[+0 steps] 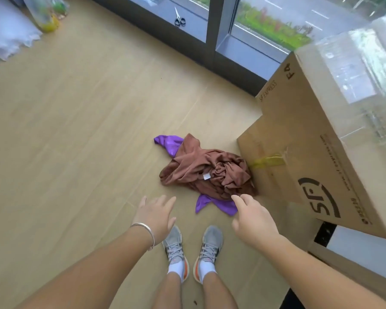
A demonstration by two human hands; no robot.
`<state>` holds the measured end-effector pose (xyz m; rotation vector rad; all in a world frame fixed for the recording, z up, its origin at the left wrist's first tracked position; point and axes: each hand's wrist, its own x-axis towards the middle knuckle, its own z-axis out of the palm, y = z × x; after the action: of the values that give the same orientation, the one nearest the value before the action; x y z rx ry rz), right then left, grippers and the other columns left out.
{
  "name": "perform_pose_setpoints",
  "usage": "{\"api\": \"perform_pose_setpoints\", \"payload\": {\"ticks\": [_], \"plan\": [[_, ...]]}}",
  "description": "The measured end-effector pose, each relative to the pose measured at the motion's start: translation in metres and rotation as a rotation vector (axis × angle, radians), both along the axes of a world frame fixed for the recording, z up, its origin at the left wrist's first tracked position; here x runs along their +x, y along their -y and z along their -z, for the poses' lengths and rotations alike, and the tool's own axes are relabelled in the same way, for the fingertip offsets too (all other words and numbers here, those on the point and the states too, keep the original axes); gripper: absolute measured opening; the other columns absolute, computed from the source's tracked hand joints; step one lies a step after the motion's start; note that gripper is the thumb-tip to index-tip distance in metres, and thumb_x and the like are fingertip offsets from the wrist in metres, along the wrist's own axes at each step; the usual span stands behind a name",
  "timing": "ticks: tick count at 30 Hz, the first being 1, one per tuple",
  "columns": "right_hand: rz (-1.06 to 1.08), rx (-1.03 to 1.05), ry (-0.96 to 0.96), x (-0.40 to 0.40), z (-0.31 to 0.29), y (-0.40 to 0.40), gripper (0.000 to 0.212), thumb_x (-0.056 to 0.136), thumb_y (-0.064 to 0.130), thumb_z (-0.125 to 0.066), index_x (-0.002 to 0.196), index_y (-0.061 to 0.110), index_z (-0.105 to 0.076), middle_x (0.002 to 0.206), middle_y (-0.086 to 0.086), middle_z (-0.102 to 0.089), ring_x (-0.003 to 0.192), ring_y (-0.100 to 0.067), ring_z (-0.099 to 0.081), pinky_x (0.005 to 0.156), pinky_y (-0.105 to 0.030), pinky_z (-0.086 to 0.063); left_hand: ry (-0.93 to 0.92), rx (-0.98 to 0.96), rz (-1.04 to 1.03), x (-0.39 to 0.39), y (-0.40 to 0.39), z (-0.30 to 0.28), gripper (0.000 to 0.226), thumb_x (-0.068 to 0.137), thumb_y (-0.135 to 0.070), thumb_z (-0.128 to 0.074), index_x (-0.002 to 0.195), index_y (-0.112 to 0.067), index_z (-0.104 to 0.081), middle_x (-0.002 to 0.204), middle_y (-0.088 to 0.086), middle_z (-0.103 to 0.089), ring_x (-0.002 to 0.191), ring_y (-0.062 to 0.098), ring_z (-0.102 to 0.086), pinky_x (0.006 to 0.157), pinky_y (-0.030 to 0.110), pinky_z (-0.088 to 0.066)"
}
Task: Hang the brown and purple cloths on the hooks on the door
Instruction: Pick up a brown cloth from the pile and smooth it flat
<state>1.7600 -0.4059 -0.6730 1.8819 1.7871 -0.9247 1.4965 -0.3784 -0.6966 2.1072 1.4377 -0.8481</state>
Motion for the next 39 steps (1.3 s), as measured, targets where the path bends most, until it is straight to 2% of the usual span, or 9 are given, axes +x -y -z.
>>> {"api": "perform_pose_setpoints", "payload": {"ticks": [9,14,19,23,26,30,34,36,39], "plan": [[-0.023,-0.021,-0.003,-0.003,0.168,-0.036,0.064,0.087,0.029,-0.054,0.146,0.021,-0.031,0.142,-0.004,-0.038,0.125,-0.027,-0.044,0.098,-0.035,-0.039,0.09,-0.026,-0.099,-0.001,-0.032,0.168,0.061,0.097,-0.048,-0.034,0.151,-0.027,-0.016,0.152,-0.001,-0.029,0.137,0.018,-0.032,0.115,0.046,-0.015],[0.002,0.017,-0.028,-0.006,0.257,-0.06,0.061,0.085,0.028,-0.055,0.143,0.023,-0.035,0.136,-0.004,-0.043,0.12,-0.028,-0.047,0.096,-0.038,-0.042,0.182,0.044,-0.121,0.006,-0.058,0.261,0.059,0.095,-0.047,-0.039,0.148,-0.025,-0.024,0.145,-0.001,-0.038,0.128,0.022,-0.043,0.11,0.044,-0.026],[0.004,0.081,-0.034,-0.003,0.333,-0.09,0.059,0.086,0.027,-0.055,0.142,0.021,-0.038,0.14,-0.006,-0.042,0.124,-0.031,-0.045,0.098,-0.042,-0.042,0.211,0.119,-0.125,0.014,-0.093,0.342,0.058,0.094,-0.047,-0.041,0.146,-0.023,-0.029,0.139,0.001,-0.043,0.122,0.027,-0.048,0.101,0.042,-0.035],[0.006,0.21,-0.068,-0.003,0.38,-0.132,0.053,0.087,0.031,-0.054,0.138,0.021,-0.043,0.137,-0.006,-0.045,0.124,-0.029,-0.045,0.097,-0.043,-0.042,0.249,0.213,-0.184,0.008,-0.136,0.394,0.055,0.095,-0.045,-0.041,0.144,-0.023,-0.033,0.142,0.002,-0.043,0.121,0.028,-0.049,0.097,0.04,-0.037],[0.035,0.366,-0.113,-0.009,0.409,-0.178,0.045,0.09,0.033,-0.051,0.134,0.021,-0.048,0.136,-0.005,-0.048,0.119,-0.028,-0.049,0.096,-0.043,-0.043,0.193,0.279,-0.229,-0.003,-0.176,0.429,0.05,0.095,-0.045,-0.038,0.141,-0.023,-0.036,0.138,0.004,-0.045,0.118,0.029,-0.05,0.093,0.041,-0.038],[-0.003,0.505,-0.131,-0.024,0.445,-0.246,0.043,0.094,0.038,-0.049,0.134,0.023,-0.05,0.139,-0.002,-0.047,0.125,-0.024,-0.045,0.1,-0.04,-0.039,0.101,0.285,-0.245,-0.018,-0.219,0.473,0.055,0.094,-0.054,-0.033,0.14,-0.024,-0.034,0.141,0.003,-0.04,0.124,0.027,-0.047,0.094,0.042,-0.04],[-0.121,0.447,-0.093,-0.047,0.484,-0.299,0.049,0.094,0.05,-0.049,0.134,0.022,-0.052,0.139,-0.003,-0.047,0.13,-0.024,-0.041,0.104,-0.041,-0.037,0.292,0.248,-0.255,-0.032,-0.23,0.506,0.07,0.088,-0.067,-0.033,0.146,-0.028,-0.03,0.153,-0.004,-0.029,0.136,0.019,-0.036,0.103,0.038,-0.036],[-0.157,0.378,-0.047,-0.059,0.499,-0.314,0.056,0.092,0.057,-0.047,0.134,0.02,-0.052,0.14,-0.005,-0.045,0.131,-0.024,-0.039,0.105,-0.042,-0.038,0.393,0.295,-0.215,-0.037,-0.224,0.514,0.07,0.088,-0.067,-0.035,0.146,-0.028,-0.033,0.153,-0.003,-0.029,0.138,0.017,-0.032,0.108,0.036,-0.03],[-0.201,0.36,0.04,-0.075,0.517,-0.322,0.061,0.09,0.062,-0.043,0.13,0.017,-0.054,0.138,-0.008,-0.046,0.131,-0.027,-0.037,0.102,-0.044,-0.039,0.33,0.467,-0.186,-0.053,-0.218,0.526,0.066,0.092,-0.057,-0.038,0.147,-0.021,-0.033,0.154,0.003,-0.029,0.139,0.019,-0.029,0.11,0.037,-0.028]]}}
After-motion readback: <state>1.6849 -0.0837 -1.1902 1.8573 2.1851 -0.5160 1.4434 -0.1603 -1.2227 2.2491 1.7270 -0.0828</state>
